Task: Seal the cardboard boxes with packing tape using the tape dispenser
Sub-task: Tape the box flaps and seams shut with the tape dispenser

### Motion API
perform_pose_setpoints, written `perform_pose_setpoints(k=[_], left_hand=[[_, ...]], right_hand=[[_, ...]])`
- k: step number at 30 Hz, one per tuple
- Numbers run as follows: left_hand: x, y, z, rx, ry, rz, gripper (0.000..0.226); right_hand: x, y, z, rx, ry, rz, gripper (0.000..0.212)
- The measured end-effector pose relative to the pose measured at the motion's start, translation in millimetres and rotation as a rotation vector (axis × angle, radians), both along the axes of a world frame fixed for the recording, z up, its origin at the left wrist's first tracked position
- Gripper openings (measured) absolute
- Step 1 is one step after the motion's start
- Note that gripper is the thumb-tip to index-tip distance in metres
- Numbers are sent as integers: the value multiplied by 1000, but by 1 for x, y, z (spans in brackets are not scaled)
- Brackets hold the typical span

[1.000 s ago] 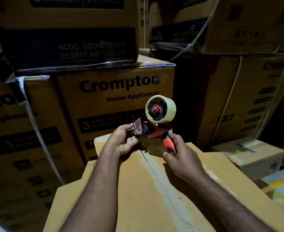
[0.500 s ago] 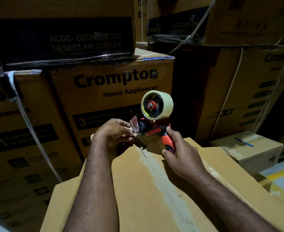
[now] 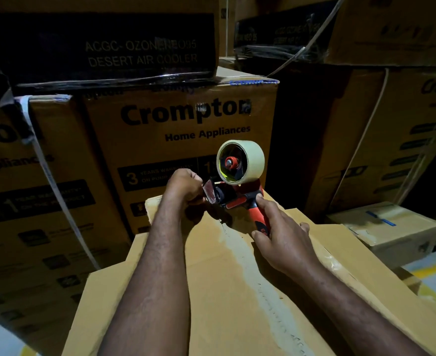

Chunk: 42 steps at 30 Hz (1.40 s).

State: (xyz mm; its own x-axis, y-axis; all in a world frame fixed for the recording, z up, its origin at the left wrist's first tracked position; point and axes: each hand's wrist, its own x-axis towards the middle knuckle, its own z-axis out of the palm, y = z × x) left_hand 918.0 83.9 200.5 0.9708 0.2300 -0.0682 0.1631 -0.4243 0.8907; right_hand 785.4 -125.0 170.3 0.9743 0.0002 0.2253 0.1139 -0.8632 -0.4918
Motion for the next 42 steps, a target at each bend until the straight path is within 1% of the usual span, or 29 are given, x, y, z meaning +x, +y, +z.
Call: perform_pose_setpoints(k=[4, 8, 11, 17, 21, 25, 28, 32, 34, 36, 38, 40, 42], left_hand=[[15, 12, -9, 234, -140, 209, 26], [25, 8, -19, 323, -214, 195, 26], [30, 2, -25, 337, -239, 202, 22], [41, 13, -30, 271, -245, 247, 29], [48, 9, -36, 296, -216, 237, 25], [51, 6, -39, 307, -223, 262, 26], [50, 6, -39, 338, -229, 236, 24], [54, 8, -42, 378, -184, 179, 21], [56, 9, -41, 382, -118, 151, 16], [55, 9, -40, 454, -28, 106, 10], [55, 10, -39, 520, 43, 52, 14], [56, 12, -39, 505, 79, 11, 13], [58, 12, -38, 555, 110, -7, 27]], right_hand=[[-1, 1, -2, -24, 1, 18, 75], [-2, 4, -4, -53, -1, 6, 76], [0, 4, -5, -56, 6, 4, 75], [1, 8, -6, -67, 1, 10, 73], [2, 7, -8, -77, 14, 9, 73], [3, 9, -8, -65, 28, 14, 74], [3, 12, -8, -67, 36, 12, 75], [0, 17, -6, -77, 36, 6, 74], [-2, 20, -6, -68, 39, 13, 72], [-4, 21, -6, -66, 36, 10, 71], [-4, 23, -6, -55, 34, -7, 72], [-5, 26, -5, -44, 43, -28, 73], [-5, 28, -4, -48, 45, -48, 73]])
